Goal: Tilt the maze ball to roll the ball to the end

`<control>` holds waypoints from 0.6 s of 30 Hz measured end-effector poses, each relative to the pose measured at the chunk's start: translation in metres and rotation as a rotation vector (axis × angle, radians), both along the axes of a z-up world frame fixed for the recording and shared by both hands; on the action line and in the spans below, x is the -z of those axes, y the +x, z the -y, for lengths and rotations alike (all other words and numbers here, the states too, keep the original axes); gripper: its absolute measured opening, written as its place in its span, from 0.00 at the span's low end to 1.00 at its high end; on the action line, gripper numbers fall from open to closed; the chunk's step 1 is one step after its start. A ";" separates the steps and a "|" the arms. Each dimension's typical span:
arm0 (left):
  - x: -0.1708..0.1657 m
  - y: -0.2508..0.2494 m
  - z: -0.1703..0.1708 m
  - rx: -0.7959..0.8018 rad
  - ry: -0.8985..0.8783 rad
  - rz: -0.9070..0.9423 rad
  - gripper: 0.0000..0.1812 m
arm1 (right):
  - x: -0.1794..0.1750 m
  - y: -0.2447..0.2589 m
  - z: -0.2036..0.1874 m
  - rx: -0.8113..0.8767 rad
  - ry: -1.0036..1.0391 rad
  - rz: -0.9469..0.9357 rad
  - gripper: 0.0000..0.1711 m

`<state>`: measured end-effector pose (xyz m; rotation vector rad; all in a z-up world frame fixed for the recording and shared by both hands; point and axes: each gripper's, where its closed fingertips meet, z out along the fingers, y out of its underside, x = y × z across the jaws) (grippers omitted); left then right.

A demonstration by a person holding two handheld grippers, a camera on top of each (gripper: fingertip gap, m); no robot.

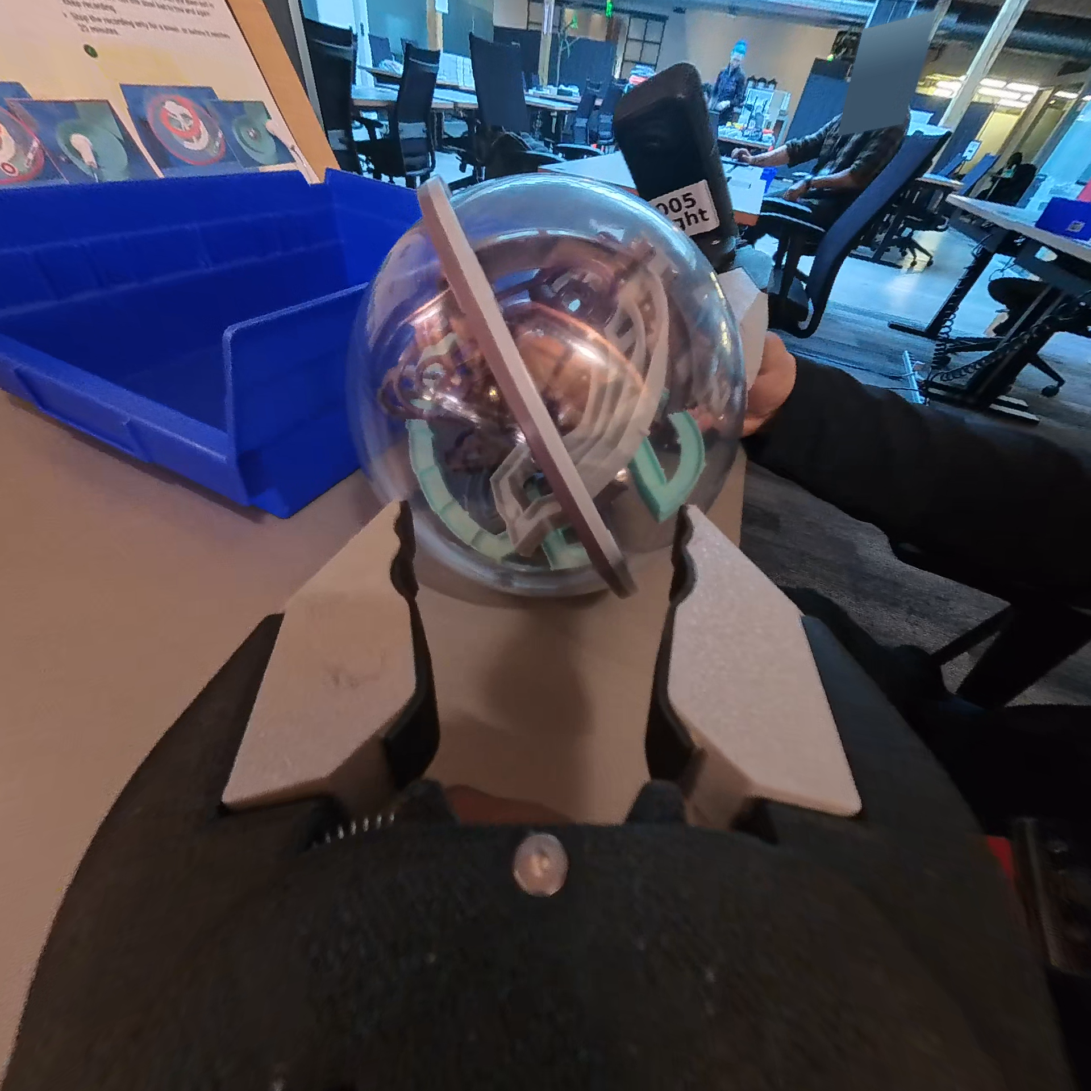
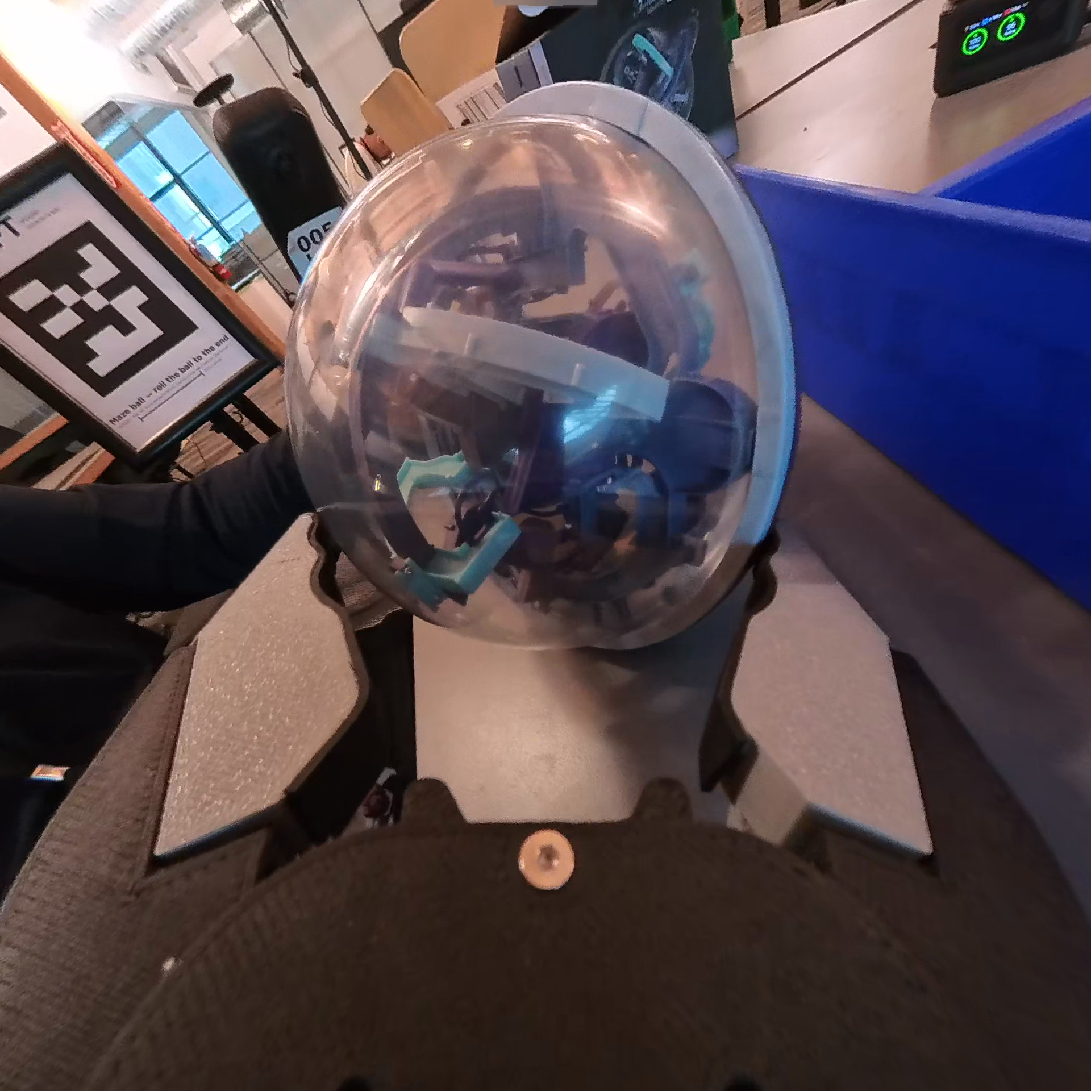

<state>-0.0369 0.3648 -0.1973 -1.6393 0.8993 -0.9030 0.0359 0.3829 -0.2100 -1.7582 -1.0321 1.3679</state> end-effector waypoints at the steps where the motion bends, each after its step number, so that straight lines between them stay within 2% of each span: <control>1: 0.000 0.000 0.000 0.000 -0.004 0.000 0.47 | 0.000 0.000 0.000 0.001 0.000 0.001 0.80; 9: -0.001 -0.004 0.008 0.013 0.008 0.001 0.48 | -0.007 0.002 0.007 -0.067 -0.033 -0.059 0.74; 18: -0.004 -0.006 0.011 -0.009 0.044 0.006 0.50 | -0.001 -0.003 0.012 -0.109 -0.047 -0.021 0.74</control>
